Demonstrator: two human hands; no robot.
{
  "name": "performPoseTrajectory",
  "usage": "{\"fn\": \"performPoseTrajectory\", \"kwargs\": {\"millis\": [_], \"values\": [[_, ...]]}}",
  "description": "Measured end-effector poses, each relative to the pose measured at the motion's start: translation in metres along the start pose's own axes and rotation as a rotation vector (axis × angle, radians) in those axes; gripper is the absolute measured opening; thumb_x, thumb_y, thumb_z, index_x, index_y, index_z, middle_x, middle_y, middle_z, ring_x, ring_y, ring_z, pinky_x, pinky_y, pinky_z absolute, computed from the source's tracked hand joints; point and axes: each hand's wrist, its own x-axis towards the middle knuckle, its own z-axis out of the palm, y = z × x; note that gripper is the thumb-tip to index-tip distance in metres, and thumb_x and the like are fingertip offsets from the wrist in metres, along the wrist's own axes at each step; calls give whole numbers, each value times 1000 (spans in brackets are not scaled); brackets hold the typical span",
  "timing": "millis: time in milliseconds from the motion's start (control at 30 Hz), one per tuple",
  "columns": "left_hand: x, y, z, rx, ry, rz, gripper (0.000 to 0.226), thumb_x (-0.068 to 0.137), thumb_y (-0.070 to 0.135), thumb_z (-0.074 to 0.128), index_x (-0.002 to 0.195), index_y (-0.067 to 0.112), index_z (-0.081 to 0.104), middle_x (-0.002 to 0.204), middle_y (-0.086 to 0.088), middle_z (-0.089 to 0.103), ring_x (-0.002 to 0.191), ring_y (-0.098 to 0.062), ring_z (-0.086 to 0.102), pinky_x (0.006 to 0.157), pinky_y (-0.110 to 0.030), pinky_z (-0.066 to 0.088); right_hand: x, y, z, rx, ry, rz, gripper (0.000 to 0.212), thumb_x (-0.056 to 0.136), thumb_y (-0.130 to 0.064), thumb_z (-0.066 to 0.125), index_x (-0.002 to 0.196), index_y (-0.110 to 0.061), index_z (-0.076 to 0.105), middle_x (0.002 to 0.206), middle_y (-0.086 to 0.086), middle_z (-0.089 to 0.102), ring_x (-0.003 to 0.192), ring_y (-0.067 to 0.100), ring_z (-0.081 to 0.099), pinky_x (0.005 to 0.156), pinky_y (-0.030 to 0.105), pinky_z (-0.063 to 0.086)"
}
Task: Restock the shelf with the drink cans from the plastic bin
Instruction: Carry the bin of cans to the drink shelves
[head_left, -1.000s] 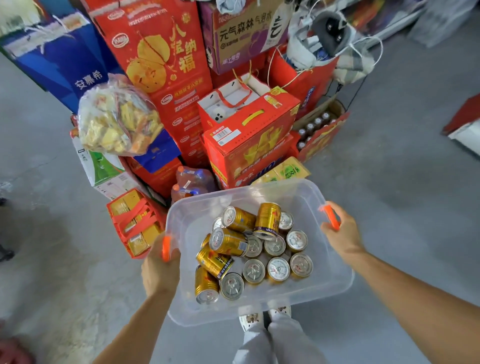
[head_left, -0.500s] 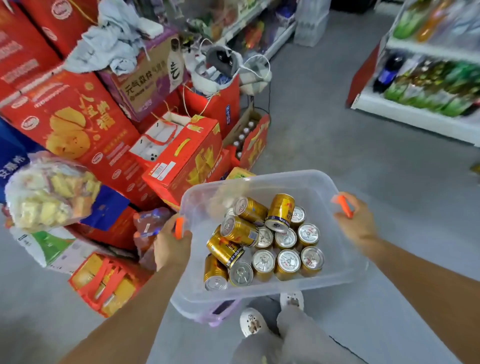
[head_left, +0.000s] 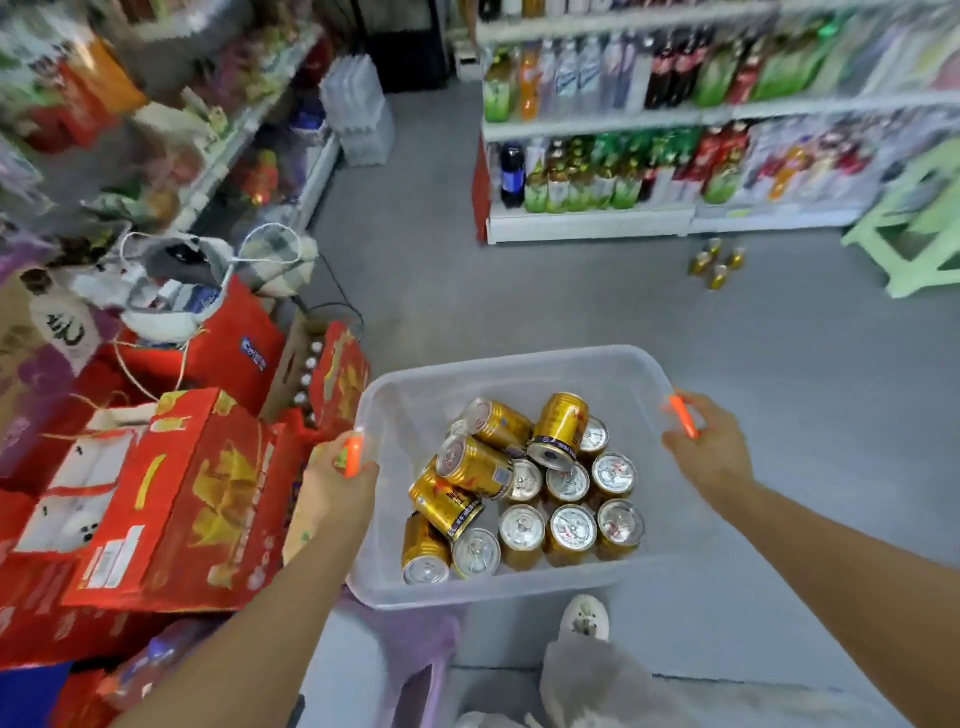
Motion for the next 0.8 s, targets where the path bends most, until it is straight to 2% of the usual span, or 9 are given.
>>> {"fn": "performPoseTrajectory", "kwargs": {"millis": [167, 233, 300, 400, 500, 667, 800], "values": [[12, 75, 82, -21, -129, 67, 17, 84, 25, 64, 100, 24, 71, 73, 3, 65, 63, -17, 58, 57, -25, 44, 52, 31, -55, 5, 116, 89, 41, 80, -20, 65, 119, -32, 59, 104, 6, 66, 87, 33, 64, 82, 44, 53], [17, 103, 116, -27, -138, 89, 22, 81, 33, 65, 103, 30, 71, 76, 4, 69, 73, -24, 65, 66, -32, 53, 73, 42, -77, 14, 155, 130, 44, 77, -19, 64, 119, -31, 59, 104, 5, 67, 85, 32, 64, 81, 43, 53], [19, 129, 149, -28, -174, 88, 27, 78, 39, 64, 104, 36, 69, 77, 8, 70, 74, -22, 66, 71, -38, 58, 91, 52, -99, 12, 185, 177, 44, 77, -16, 61, 118, -31, 58, 102, 2, 65, 82, 29, 62, 80, 41, 52], [24, 170, 195, -12, -251, 136, 34, 77, 41, 64, 111, 36, 67, 83, 10, 70, 76, -19, 68, 73, -43, 60, 115, 67, -129, 20, 252, 228, 44, 79, -15, 58, 119, -32, 57, 101, 0, 64, 82, 28, 61, 79, 40, 52], [33, 211, 242, 5, -316, 186, 39, 79, 37, 66, 118, 33, 65, 89, 5, 71, 79, -21, 68, 75, -44, 60, 139, 82, -155, 26, 334, 289, 45, 77, -15, 57, 117, -34, 56, 99, 0, 64, 79, 29, 61, 78, 41, 53], [47, 280, 329, 34, -419, 257, 38, 79, 34, 69, 117, 32, 65, 89, -2, 72, 72, -23, 67, 69, -42, 61, 186, 110, -195, 50, 439, 372, 42, 79, -13, 57, 118, -29, 57, 93, 5, 63, 72, 30, 59, 71, 40, 53], [58, 331, 400, 30, -489, 263, 39, 79, 32, 69, 118, 32, 65, 89, 0, 71, 74, -22, 67, 74, -43, 60, 237, 127, -224, 53, 481, 427, 44, 81, -13, 59, 121, -31, 56, 98, 7, 63, 74, 32, 60, 70, 39, 53]]}}
